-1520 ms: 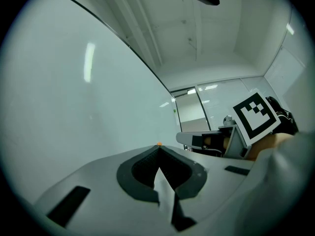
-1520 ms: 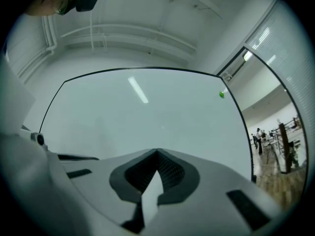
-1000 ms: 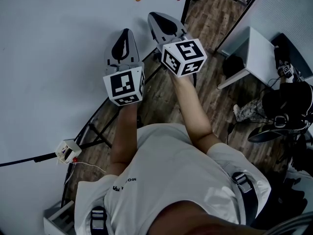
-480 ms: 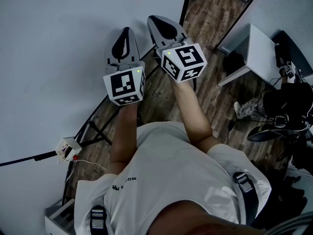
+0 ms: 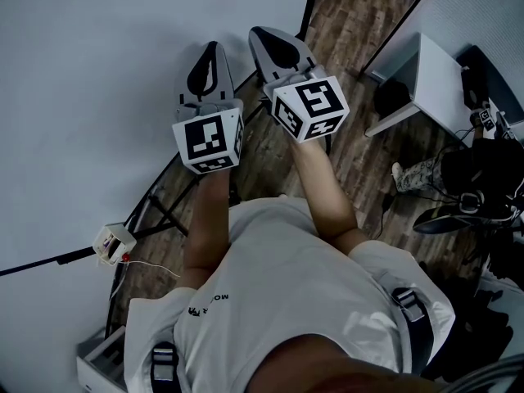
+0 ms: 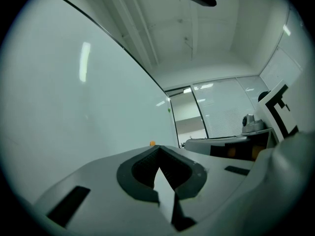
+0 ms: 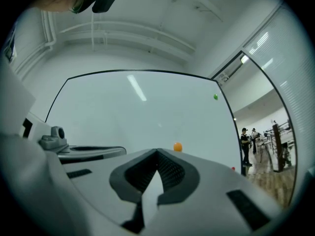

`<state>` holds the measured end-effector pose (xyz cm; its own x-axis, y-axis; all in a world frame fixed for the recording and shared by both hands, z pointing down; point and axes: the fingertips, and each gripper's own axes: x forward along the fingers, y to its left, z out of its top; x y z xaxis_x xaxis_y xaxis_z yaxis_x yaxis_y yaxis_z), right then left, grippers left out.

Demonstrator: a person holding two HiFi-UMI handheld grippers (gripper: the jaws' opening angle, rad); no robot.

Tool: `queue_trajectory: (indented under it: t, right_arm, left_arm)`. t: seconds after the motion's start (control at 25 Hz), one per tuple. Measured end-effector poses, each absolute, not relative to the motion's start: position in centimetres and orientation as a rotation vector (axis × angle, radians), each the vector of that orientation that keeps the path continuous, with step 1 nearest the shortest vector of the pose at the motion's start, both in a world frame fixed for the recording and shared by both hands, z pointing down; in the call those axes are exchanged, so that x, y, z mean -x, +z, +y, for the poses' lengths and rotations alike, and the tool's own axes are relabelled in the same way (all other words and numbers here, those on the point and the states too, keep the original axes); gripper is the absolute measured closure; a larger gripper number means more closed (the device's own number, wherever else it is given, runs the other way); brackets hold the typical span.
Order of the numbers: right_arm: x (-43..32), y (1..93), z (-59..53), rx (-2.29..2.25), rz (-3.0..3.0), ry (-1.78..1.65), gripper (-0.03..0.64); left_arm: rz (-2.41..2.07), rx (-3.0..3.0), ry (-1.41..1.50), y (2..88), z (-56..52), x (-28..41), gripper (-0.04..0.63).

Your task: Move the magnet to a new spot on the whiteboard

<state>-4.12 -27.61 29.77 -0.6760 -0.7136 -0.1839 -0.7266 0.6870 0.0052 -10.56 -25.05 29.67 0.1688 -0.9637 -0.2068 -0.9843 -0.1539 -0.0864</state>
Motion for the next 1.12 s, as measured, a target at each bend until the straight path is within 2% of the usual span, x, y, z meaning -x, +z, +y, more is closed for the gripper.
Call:
queue_trajectory:
  t: [1.12]
  right_arm:
    - [4.4, 34.5, -22.9, 1.243, 2.811, 0.055, 0.603]
  left_arm:
    - [1.888, 2.327, 0.021, 34.0, -22.0, 10.4, 0.592]
